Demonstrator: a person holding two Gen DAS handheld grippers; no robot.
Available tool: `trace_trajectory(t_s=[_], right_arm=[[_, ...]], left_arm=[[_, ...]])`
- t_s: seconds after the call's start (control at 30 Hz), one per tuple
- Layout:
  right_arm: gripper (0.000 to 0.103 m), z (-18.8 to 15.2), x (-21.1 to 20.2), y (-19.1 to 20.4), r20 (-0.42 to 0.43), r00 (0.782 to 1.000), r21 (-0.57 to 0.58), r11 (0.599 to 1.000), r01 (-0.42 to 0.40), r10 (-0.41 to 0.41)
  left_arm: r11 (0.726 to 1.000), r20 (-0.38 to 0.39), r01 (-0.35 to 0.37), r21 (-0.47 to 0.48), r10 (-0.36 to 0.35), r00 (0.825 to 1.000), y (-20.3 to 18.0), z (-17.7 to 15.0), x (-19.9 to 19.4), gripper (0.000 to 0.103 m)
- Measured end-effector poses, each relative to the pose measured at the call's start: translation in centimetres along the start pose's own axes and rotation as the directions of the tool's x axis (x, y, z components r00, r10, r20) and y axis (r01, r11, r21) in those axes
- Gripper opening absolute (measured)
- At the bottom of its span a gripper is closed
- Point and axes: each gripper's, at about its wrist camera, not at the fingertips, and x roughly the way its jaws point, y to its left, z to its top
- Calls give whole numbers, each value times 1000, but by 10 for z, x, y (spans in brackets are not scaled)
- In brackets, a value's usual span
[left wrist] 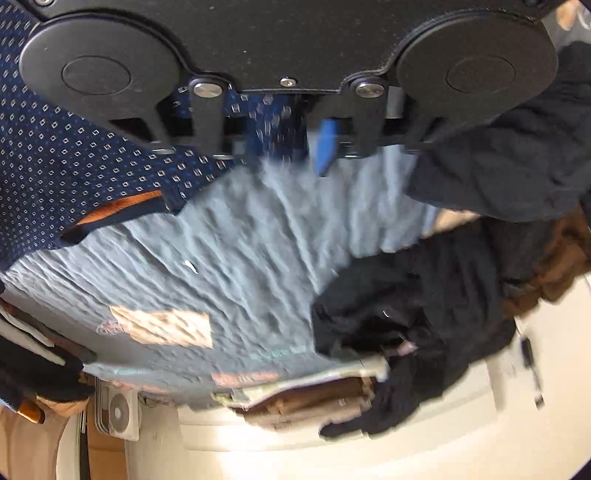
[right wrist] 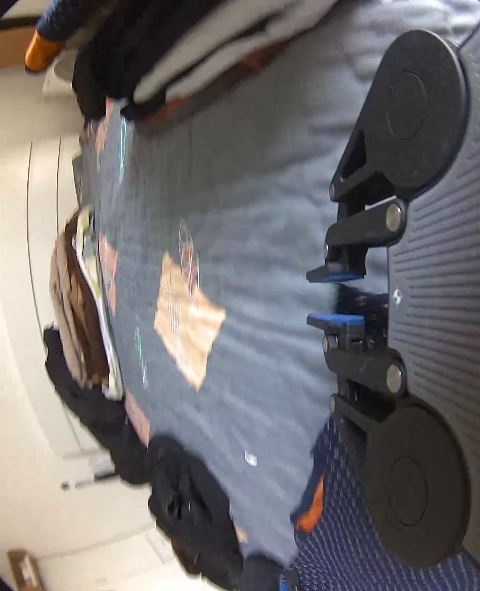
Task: Fold clothes
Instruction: 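Open both grippers and pull them back from the folded shirt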
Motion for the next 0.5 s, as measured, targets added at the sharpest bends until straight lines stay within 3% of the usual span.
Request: trace_trajectory(t_s=[0.07, 0.13, 0.27, 0.33, 0.5], right_arm=[[46, 0, -22, -2, 26, 1000, 4, 1000, -11, 11], [52, -5, -49, 1, 42, 999, -19, 999, -32, 33], [59, -41, -113, 19, 90, 995, -2, 999, -46, 46], [61, -68, -138, 27, 105, 994, 43, 998, -41, 37], [63, -127, -189, 44, 113, 994, 136, 990, -22, 7]], left_arm=[[1000, 28, -13, -16, 13, 1000, 6, -4, -18, 71], [999, 55, -25, -32, 26, 998, 11, -8, -36, 71], [986, 106, -5, -167, 23, 994, 3, -32, -96, 71], [965, 123, -17, -260, 50, 991, -5, -50, -125, 72], [918, 86, -79, -388, 122, 989, -26, -97, -178, 72]])
